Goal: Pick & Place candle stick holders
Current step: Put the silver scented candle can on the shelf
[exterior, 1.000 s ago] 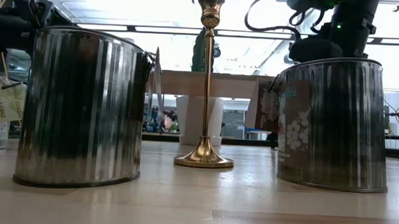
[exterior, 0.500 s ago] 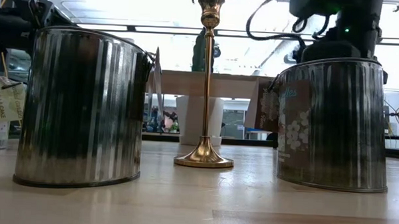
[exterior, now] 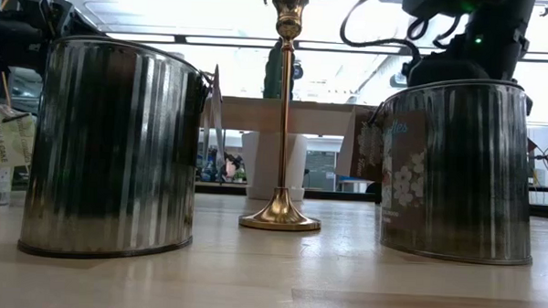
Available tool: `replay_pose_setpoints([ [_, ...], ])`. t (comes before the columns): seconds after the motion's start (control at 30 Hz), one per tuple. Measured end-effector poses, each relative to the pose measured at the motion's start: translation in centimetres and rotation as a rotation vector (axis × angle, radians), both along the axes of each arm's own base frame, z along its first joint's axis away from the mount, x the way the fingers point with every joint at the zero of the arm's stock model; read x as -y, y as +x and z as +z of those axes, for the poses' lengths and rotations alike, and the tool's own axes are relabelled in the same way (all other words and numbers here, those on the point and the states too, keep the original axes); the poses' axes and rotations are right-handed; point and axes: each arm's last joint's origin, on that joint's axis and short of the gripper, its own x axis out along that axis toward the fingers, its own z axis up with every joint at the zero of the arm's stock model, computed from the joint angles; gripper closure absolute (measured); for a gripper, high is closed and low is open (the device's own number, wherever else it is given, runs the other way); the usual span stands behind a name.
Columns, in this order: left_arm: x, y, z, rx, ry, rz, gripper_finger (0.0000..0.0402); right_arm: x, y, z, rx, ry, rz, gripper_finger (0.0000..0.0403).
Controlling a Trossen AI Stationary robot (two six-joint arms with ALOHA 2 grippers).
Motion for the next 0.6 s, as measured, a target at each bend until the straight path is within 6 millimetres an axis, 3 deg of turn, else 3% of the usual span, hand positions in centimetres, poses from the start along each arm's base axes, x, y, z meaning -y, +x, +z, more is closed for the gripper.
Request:
replay_pose_setpoints([
  [0.6,0.0,0.0,0.0,0.000,0.000,0.000,0.0156,-0.6,1.0,-1.3,0.058,-0.109,-0.092,0.0003],
])
